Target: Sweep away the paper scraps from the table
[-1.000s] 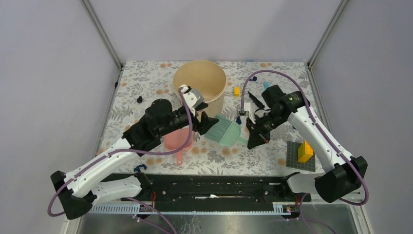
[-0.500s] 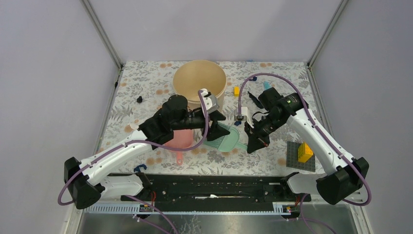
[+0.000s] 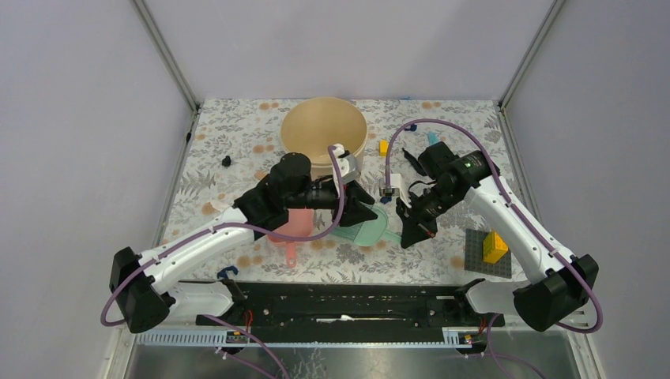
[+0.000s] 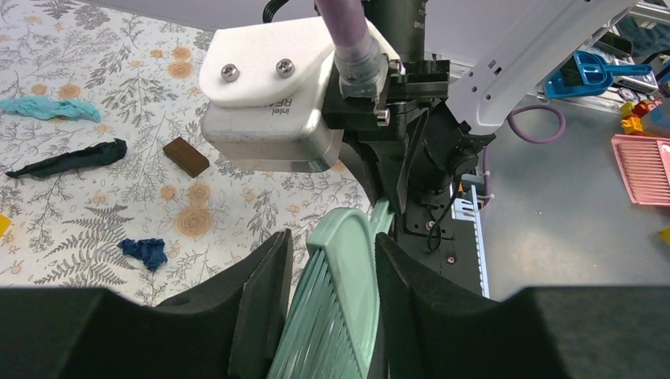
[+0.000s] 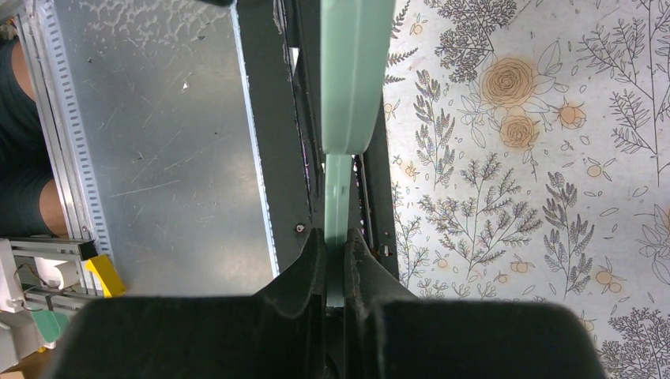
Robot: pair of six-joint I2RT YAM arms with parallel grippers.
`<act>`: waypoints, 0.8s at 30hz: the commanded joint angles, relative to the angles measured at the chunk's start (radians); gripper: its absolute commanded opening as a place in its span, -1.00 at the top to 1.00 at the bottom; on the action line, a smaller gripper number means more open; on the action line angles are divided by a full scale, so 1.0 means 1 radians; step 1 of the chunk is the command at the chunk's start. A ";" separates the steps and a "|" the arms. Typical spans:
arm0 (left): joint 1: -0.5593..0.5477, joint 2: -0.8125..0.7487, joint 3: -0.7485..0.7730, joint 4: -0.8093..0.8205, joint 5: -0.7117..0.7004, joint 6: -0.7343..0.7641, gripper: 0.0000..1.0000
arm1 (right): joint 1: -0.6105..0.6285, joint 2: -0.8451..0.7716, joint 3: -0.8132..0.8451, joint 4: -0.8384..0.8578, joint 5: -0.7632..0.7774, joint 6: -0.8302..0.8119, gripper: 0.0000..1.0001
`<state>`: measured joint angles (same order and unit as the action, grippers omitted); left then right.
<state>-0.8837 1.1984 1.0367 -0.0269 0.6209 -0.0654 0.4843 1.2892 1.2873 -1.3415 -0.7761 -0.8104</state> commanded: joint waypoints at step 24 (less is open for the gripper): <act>0.155 -0.254 -0.364 0.475 -0.132 -0.450 1.00 | 0.004 -0.100 0.095 0.185 -0.167 0.166 -0.39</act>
<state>-0.7841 1.0100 0.7506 0.1810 0.5385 -0.2977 0.4862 1.2263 1.3361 -1.2453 -0.8494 -0.7353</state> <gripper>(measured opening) 0.045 0.682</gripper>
